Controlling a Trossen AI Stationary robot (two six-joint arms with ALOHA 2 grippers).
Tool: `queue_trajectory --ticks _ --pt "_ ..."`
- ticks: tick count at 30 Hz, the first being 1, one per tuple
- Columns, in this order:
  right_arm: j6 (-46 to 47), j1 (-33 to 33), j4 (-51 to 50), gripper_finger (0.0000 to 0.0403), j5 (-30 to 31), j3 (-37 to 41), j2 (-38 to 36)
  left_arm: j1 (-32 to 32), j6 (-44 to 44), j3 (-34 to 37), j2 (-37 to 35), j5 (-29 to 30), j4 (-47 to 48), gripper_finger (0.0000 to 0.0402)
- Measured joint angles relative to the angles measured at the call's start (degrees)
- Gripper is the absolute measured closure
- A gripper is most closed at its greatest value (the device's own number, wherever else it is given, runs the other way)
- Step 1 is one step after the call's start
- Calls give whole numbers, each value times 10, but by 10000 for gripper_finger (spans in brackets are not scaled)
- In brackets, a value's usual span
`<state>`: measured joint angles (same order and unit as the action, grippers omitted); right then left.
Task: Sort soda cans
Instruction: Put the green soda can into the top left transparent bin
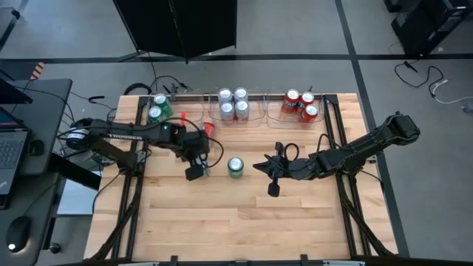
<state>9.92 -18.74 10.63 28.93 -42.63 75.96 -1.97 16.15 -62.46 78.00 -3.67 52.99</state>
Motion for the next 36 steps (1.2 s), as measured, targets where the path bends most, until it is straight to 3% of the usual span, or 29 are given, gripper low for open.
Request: queue_trajectory --ticks 15,18,22,25,36 --pt "0 0 0 403 0 0 0 0 -25 0 58 15 5 31" --pt "0 0 -1 403 0 0 0 0 -25 0 72 15 6 49" --pt "0 0 -1 403 0 0 0 0 -24 0 77 19 7 104" --pt "0 0 -1 403 0 0 0 -4 -22 -8 74 29 23 111" --pt "4 0 -7 403 0 0 0 -82 -23 -147 71 70 188 111"
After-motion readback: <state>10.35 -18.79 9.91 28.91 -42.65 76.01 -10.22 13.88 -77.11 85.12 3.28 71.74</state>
